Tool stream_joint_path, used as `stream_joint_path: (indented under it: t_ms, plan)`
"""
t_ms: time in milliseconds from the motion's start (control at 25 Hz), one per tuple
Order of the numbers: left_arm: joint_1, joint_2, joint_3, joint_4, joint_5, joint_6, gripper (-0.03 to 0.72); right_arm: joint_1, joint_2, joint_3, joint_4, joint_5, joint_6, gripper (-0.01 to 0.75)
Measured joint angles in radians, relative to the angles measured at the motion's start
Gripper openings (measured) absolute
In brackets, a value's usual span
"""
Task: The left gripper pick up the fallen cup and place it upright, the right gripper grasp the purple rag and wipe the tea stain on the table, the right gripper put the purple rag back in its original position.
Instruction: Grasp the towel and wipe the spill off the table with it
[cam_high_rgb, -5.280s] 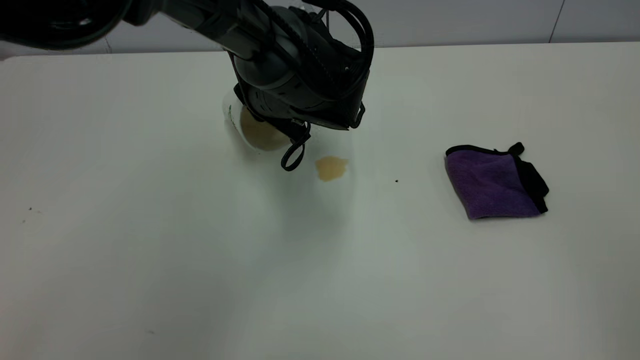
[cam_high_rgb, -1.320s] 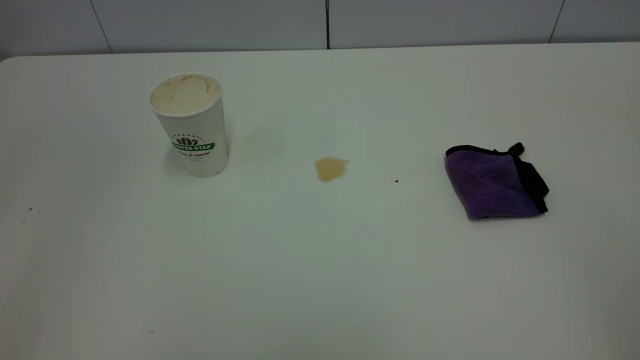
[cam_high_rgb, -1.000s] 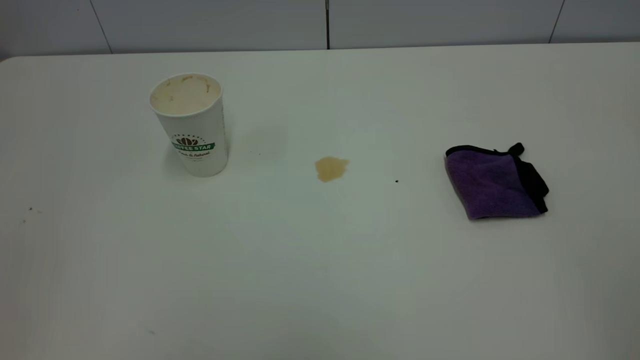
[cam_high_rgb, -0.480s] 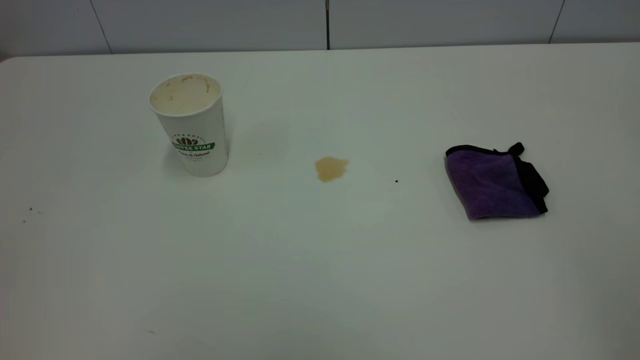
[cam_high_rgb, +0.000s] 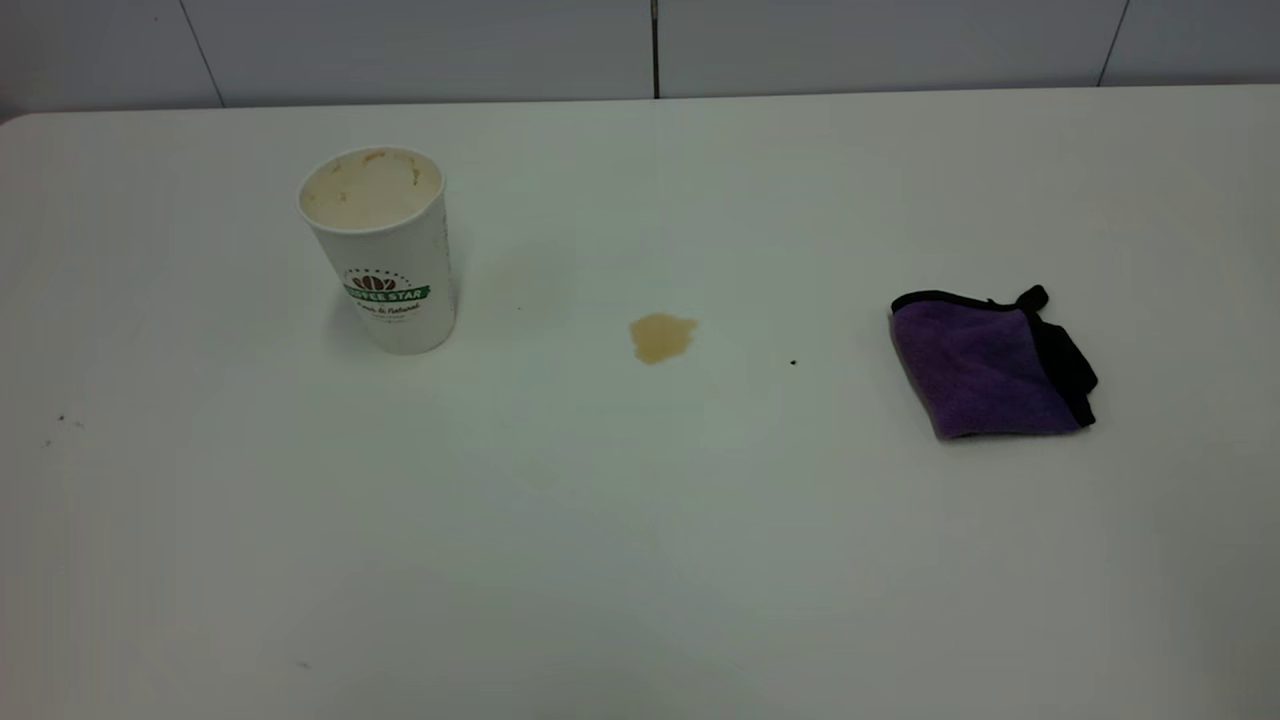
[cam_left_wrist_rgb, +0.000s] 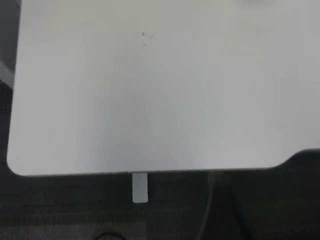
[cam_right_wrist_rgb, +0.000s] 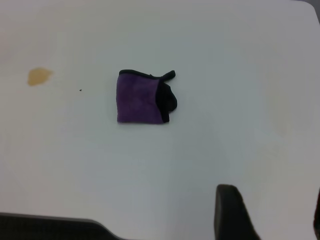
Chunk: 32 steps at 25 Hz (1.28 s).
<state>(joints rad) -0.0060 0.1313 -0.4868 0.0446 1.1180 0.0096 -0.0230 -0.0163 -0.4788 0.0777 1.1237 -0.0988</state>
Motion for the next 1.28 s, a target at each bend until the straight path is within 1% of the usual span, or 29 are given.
stream_joint_path:
  t_ms: [120,200,640,920,1000,1120,1200,1280]
  plan:
    - [0.041,-0.066,0.000,0.000,0.002,0.000,0.518,0.000,0.000,0.000,0.000,0.000,0.000,0.429]
    - [0.049,-0.124,0.000,0.000,0.003,0.000,0.518,0.000,0.000,0.000,0.000,0.000,0.000,0.429]
    - [0.050,-0.151,0.000,0.000,0.016,0.000,0.518,0.000,0.000,0.000,0.003,0.000,0.000,0.429]
    - [0.050,-0.151,0.000,0.000,0.016,0.000,0.518,0.000,0.008,-0.001,0.092,-0.010,-0.007,0.431]
    - [0.050,-0.151,0.000,0.000,0.016,0.000,0.518,0.000,0.050,-0.002,0.112,-0.029,-0.012,0.456]
    - [0.050,-0.151,0.000,0.000,0.016,0.000,0.518,0.000,0.177,-0.012,0.156,-0.064,-0.047,0.533]
    - [0.050,-0.151,0.000,0.001,0.016,0.000,0.518,0.000,0.304,-0.016,0.187,-0.112,-0.096,0.581]
    - [0.050,-0.151,0.000,0.001,0.016,0.000,0.518,0.000,0.433,-0.016,0.212,-0.174,-0.149,0.596]
